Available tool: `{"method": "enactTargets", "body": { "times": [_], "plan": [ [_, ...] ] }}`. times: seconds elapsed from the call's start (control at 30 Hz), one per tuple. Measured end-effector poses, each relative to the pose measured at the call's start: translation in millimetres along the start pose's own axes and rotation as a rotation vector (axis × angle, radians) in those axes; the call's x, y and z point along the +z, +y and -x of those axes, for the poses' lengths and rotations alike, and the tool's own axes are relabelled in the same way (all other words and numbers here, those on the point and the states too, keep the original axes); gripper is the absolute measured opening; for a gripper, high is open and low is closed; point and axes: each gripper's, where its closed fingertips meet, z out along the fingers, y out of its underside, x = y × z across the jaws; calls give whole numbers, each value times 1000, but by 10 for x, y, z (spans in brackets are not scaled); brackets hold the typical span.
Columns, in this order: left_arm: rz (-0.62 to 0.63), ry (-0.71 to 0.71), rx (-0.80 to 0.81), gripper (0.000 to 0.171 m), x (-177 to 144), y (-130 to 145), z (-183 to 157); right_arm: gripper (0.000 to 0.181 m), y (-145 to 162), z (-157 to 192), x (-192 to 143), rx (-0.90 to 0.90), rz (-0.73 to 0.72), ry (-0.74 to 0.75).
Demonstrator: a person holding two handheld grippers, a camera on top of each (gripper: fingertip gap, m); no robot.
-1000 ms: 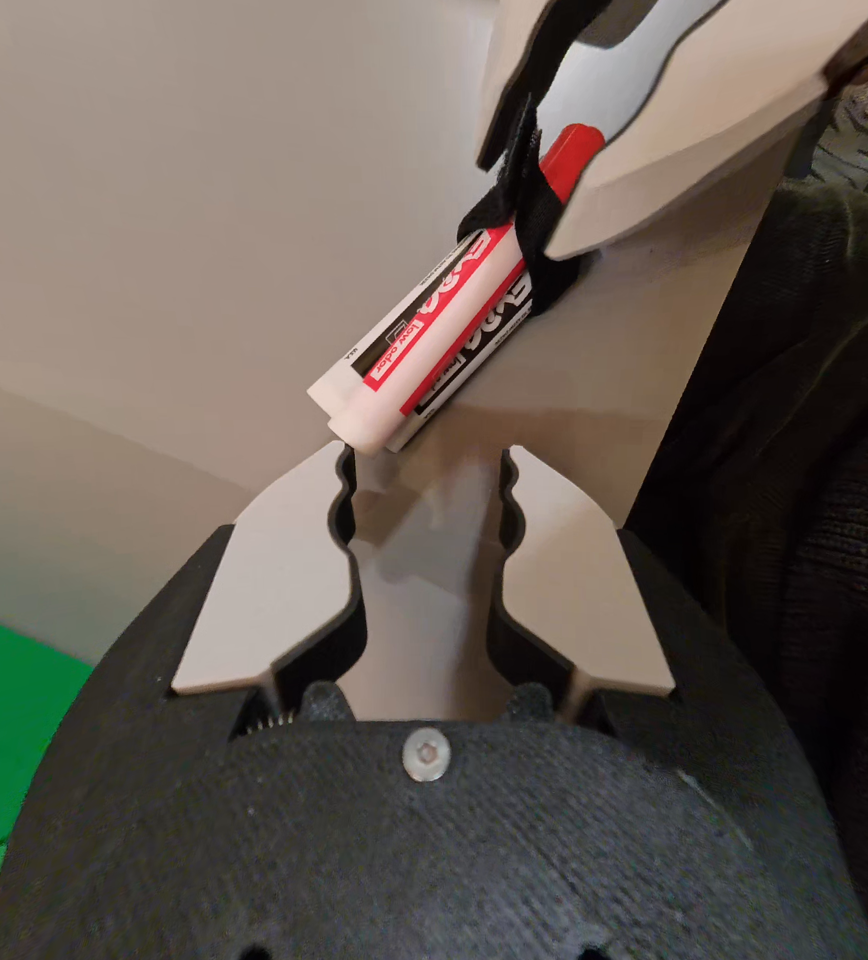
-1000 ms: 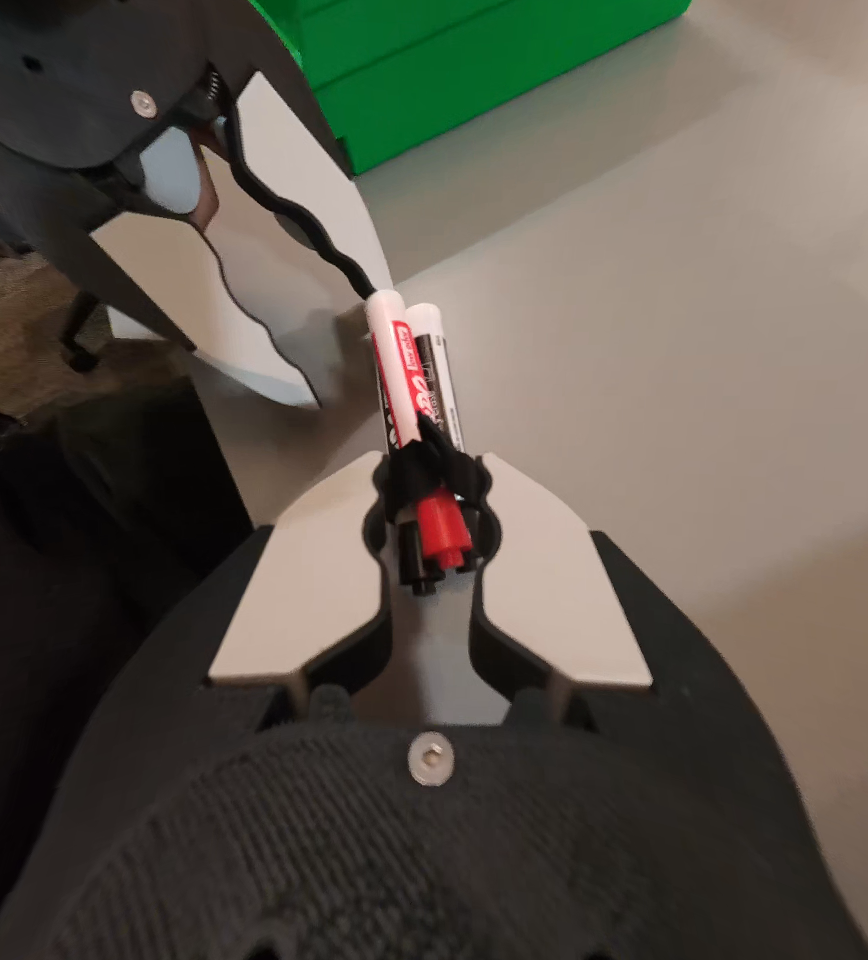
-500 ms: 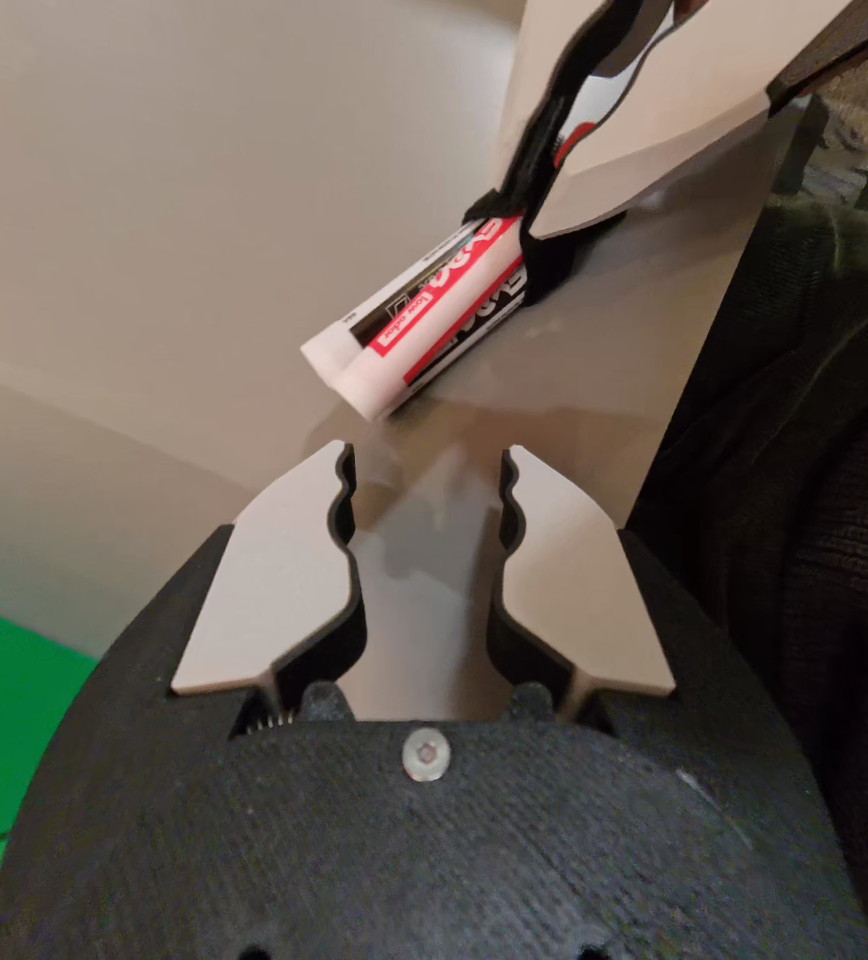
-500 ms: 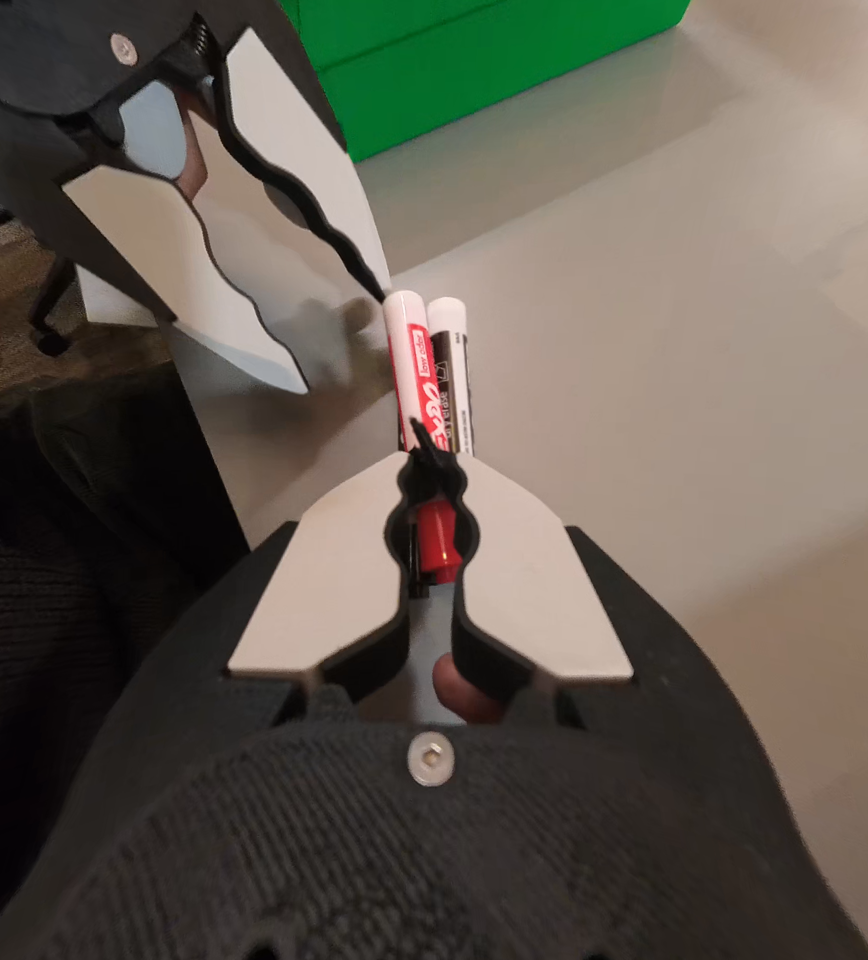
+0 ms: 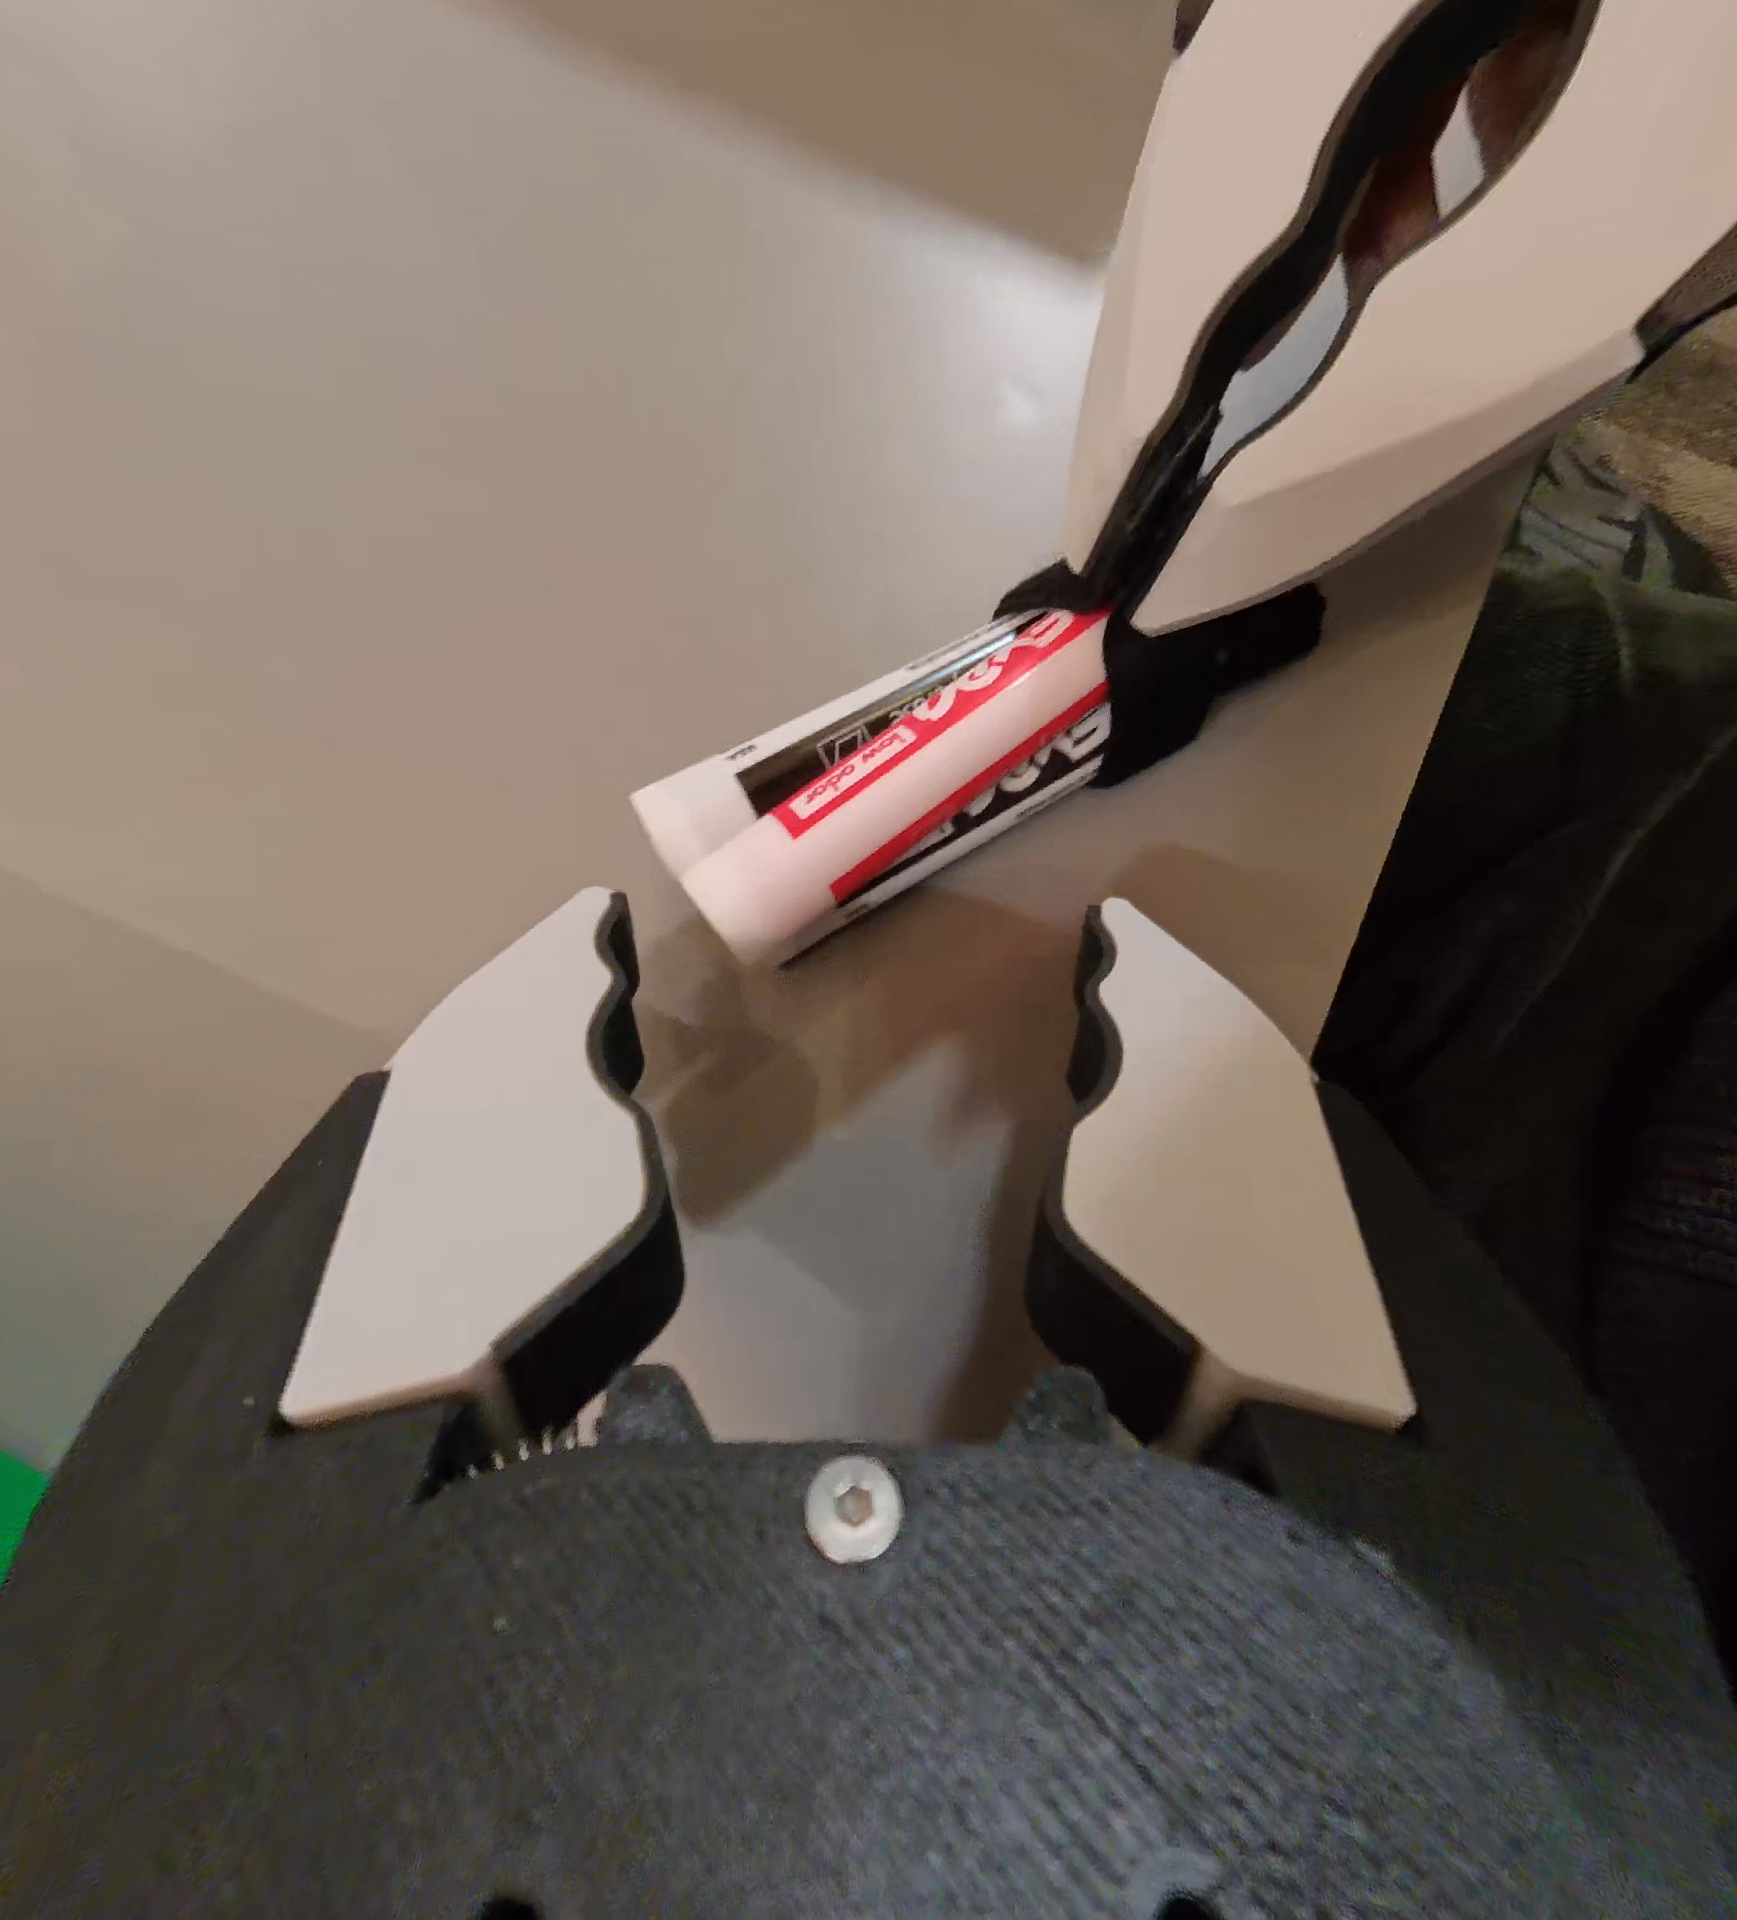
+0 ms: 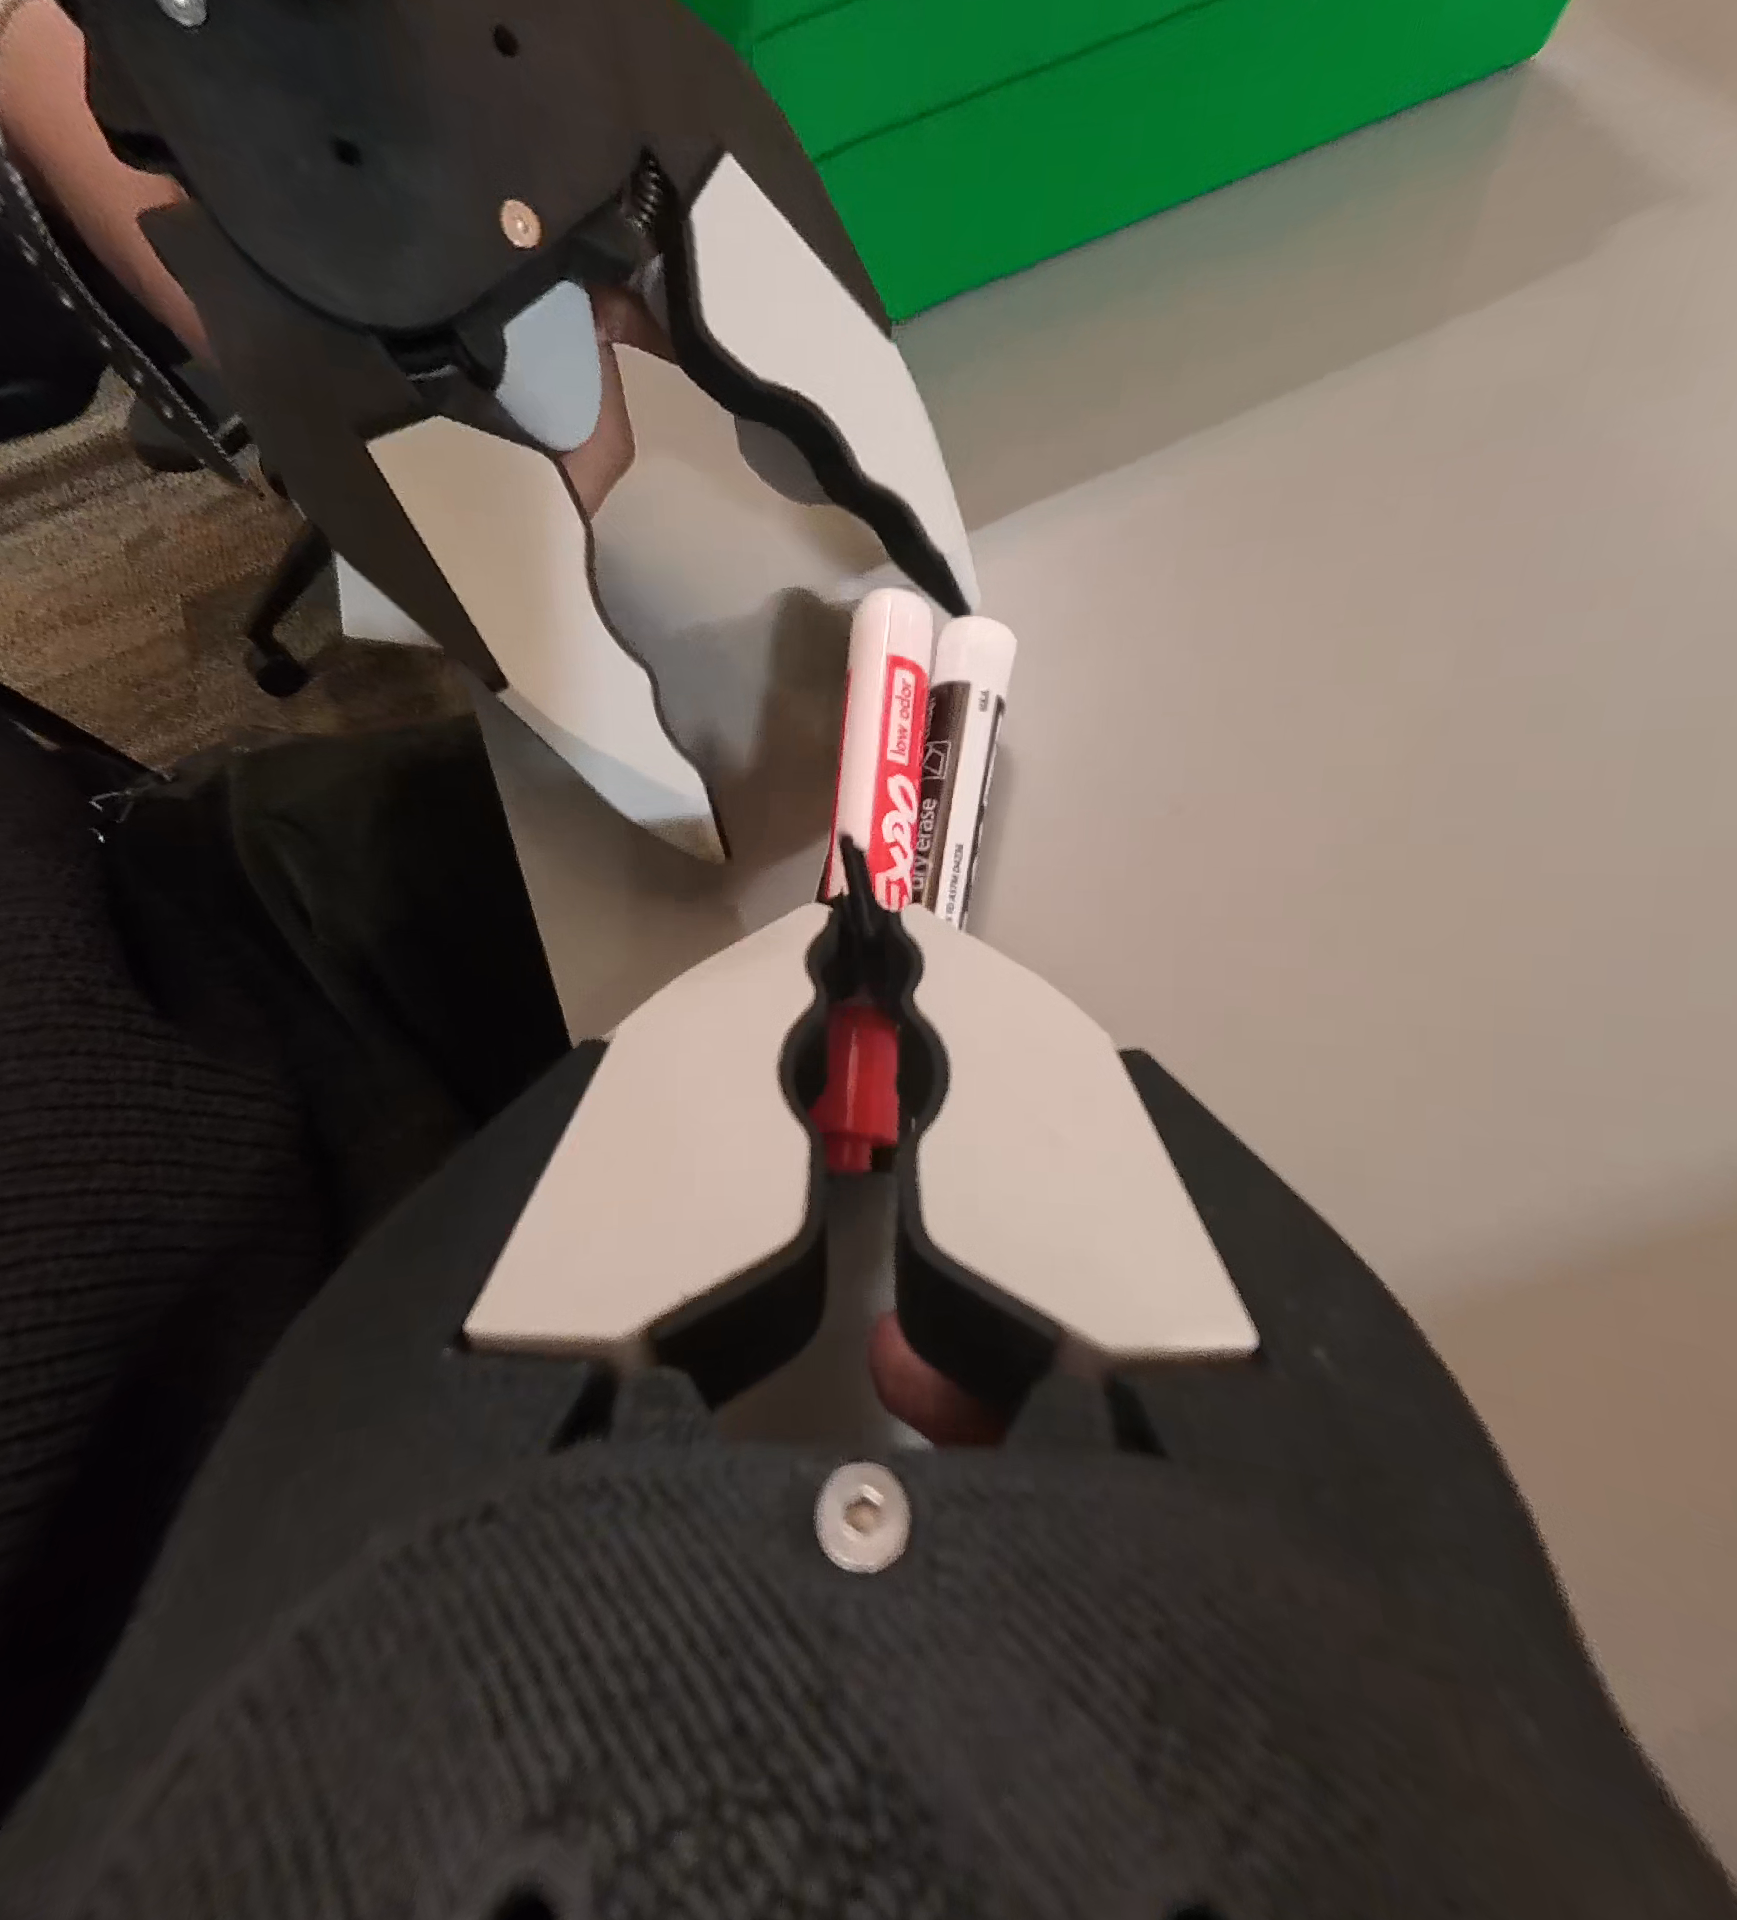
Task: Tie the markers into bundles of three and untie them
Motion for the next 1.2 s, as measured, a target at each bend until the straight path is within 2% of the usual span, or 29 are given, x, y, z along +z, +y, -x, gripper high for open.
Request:
{"method": "enactTargets", "body": {
  "times": [0.1, 0.57, 0.73, 0.93, 1.2],
  "plan": [
    [-16, 48, -9, 84, 24, -31, -77, 8, 4, -8, 1, -6, 8, 12],
    [36, 34, 55, 82, -17, -1, -172, 10, -7, -113, -7, 2, 18, 87],
    [6, -6, 62, 83, -102, -60, -89, 4, -170, -166, -134, 42, -80, 59],
    [-20, -10, 6, 83, -145, -70, 6, 4, -172, -351, -267, 116, -138, 57],
    [-12, -27, 14, 83, -127, -52, 19, 4, -381, -460, -503, 70, -200, 118]
  ]
}}
